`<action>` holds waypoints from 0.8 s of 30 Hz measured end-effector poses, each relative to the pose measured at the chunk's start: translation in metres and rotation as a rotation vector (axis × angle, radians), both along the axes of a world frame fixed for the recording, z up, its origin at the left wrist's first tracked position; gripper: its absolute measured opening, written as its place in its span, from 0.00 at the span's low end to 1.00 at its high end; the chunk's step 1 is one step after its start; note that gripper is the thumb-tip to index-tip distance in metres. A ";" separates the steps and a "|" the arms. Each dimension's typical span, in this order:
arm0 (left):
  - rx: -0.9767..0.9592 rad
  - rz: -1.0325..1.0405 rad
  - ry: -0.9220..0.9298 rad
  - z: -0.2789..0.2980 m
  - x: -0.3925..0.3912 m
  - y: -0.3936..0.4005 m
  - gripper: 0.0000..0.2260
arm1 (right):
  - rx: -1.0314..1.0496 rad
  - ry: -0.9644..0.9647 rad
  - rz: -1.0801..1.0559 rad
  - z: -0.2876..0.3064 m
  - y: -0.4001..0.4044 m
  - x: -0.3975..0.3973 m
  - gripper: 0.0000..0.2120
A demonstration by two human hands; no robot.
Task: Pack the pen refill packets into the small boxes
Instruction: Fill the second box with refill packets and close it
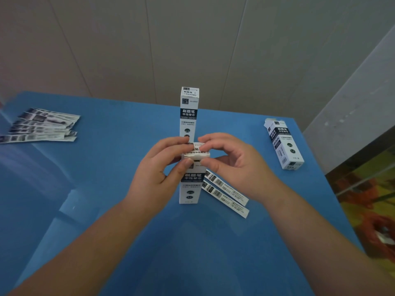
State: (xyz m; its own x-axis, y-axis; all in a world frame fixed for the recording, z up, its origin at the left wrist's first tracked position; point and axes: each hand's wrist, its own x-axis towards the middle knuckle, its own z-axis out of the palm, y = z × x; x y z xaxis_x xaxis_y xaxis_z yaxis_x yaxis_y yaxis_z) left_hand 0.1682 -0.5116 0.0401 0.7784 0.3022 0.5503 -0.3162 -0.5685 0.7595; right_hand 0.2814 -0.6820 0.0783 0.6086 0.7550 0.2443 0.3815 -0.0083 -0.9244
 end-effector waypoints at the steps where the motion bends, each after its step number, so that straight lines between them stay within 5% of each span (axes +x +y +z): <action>1: -0.001 -0.003 -0.003 0.001 0.000 0.000 0.11 | -0.005 0.002 0.000 0.000 0.000 0.000 0.09; 10: -0.027 -0.039 0.021 0.006 -0.001 0.004 0.08 | -0.012 -0.265 0.034 -0.008 -0.001 0.005 0.14; 17: -0.053 -0.049 0.025 0.009 -0.002 0.002 0.10 | 0.047 -0.467 -0.048 -0.018 0.001 0.005 0.08; 24: -0.023 -0.107 0.018 -0.006 -0.001 0.011 0.12 | 0.012 -0.474 -0.052 -0.022 0.003 0.001 0.09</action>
